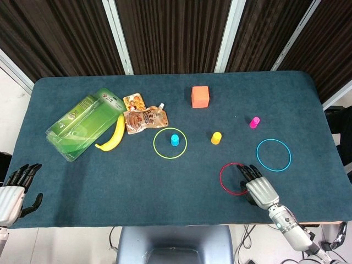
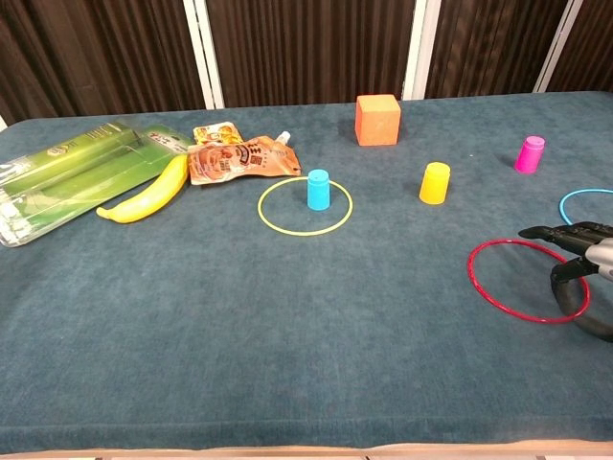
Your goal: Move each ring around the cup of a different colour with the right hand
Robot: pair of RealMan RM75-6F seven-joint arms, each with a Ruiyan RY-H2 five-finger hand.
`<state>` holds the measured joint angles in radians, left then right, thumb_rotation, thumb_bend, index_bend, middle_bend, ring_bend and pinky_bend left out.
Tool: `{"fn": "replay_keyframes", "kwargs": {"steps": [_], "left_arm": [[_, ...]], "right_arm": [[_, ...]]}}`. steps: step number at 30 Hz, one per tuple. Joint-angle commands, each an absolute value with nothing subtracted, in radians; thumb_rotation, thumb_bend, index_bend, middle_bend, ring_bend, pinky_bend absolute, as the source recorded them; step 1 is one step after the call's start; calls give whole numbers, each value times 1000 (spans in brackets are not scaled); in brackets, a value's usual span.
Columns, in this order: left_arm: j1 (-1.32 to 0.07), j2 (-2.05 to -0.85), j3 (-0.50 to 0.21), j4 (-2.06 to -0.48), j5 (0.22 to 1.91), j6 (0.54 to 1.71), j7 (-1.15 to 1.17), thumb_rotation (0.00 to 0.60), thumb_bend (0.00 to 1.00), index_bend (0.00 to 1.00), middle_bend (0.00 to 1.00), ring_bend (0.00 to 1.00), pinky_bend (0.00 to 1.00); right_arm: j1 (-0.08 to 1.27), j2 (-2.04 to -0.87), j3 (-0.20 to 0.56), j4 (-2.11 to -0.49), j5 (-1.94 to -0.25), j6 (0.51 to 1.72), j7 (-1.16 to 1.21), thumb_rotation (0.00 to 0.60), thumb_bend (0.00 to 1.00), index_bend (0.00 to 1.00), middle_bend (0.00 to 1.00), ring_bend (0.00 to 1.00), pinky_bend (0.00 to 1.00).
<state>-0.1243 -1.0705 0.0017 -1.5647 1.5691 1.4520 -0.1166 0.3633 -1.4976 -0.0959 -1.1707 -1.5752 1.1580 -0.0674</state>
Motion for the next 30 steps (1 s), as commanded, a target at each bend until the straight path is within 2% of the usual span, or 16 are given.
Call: {"fn": "replay_keyframes", "kwargs": {"steps": [1,20,30], "left_arm": [[-125,-1070,1,-1565,1569,1451,-116,600,438,0,73,28,130],[-117,-1066,6,-1567,1573,1465,-122,600,438,0,73,29,130],[-119,-1070,7,-1560,1574,1459,-121,600,437,0,73,29,130]], "right_arm": [[362,-1499,-94,-1171,-1577,1158,-65,600,507,682,59,0,0],[362,-1499,-76,-1177,-1578,1160,-66,600,508,749,76,0,0],[420,-1467,-2,-1247,-1568,1151,-58,600,508,754,81,0,0]]}}
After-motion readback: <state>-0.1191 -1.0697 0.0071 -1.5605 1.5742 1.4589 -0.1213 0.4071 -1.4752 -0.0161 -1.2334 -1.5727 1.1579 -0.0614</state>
